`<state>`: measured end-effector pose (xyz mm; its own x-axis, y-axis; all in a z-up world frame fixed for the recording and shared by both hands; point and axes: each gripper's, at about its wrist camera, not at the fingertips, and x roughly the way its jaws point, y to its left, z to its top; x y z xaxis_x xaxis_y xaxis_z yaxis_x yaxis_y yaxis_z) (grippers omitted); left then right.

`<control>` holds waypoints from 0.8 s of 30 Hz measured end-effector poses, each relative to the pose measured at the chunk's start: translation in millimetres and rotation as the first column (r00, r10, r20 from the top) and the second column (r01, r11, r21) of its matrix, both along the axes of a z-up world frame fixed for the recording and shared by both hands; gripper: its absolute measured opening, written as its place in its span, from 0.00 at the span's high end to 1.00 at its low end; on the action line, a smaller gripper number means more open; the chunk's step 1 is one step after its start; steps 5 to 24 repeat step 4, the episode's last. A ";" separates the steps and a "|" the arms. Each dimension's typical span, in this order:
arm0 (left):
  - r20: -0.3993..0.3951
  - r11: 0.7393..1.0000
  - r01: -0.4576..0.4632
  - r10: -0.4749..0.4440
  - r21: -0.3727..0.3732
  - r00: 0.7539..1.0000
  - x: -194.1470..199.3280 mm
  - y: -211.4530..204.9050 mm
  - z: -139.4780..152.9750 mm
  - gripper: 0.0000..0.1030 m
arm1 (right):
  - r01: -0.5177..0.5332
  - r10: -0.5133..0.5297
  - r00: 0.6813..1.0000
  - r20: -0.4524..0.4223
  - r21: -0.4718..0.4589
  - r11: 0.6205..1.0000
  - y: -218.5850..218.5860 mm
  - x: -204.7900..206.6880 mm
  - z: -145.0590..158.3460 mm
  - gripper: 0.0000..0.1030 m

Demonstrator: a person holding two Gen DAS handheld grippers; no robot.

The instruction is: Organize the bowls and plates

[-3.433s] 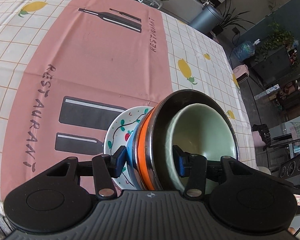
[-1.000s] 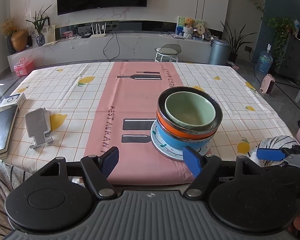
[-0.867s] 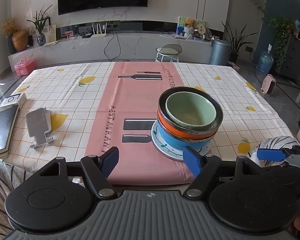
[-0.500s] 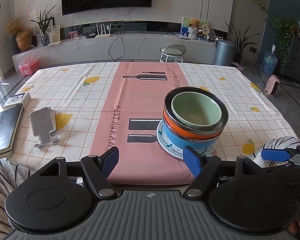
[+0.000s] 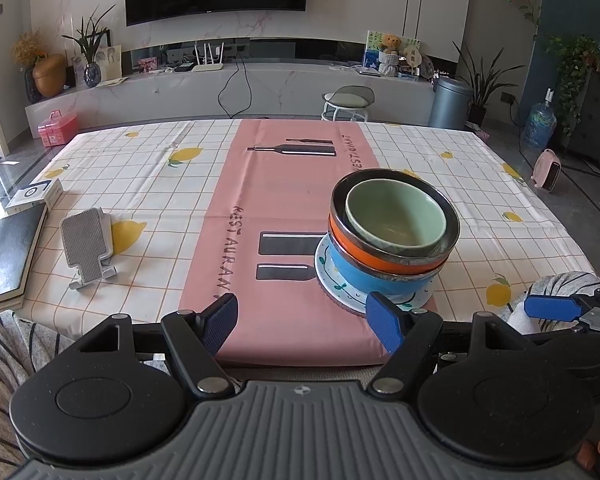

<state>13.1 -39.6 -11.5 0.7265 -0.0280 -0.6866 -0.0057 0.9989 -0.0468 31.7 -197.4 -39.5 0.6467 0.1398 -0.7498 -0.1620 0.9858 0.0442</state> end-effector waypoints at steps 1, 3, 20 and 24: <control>-0.002 1.000 0.001 -0.001 -0.004 1.000 -0.1 0.5 -0.1 0.17 | -0.001 0.001 1.000 0.000 0.000 1.000 0.5 -0.3 -0.1 0.03; -0.001 1.000 0.005 -0.005 -0.008 1.000 -0.9 1.2 0.2 0.17 | -0.005 0.005 1.000 0.001 0.001 1.000 1.3 -0.8 -0.1 0.03; -0.001 1.000 0.005 -0.005 -0.007 1.000 -1.3 1.1 0.4 0.17 | -0.007 0.007 1.000 0.001 0.002 1.000 1.7 -0.9 -0.1 0.03; -0.001 1.000 0.005 -0.005 -0.007 1.000 -1.3 1.1 0.4 0.17 | -0.007 0.007 1.000 0.001 0.002 1.000 1.7 -0.9 -0.1 0.03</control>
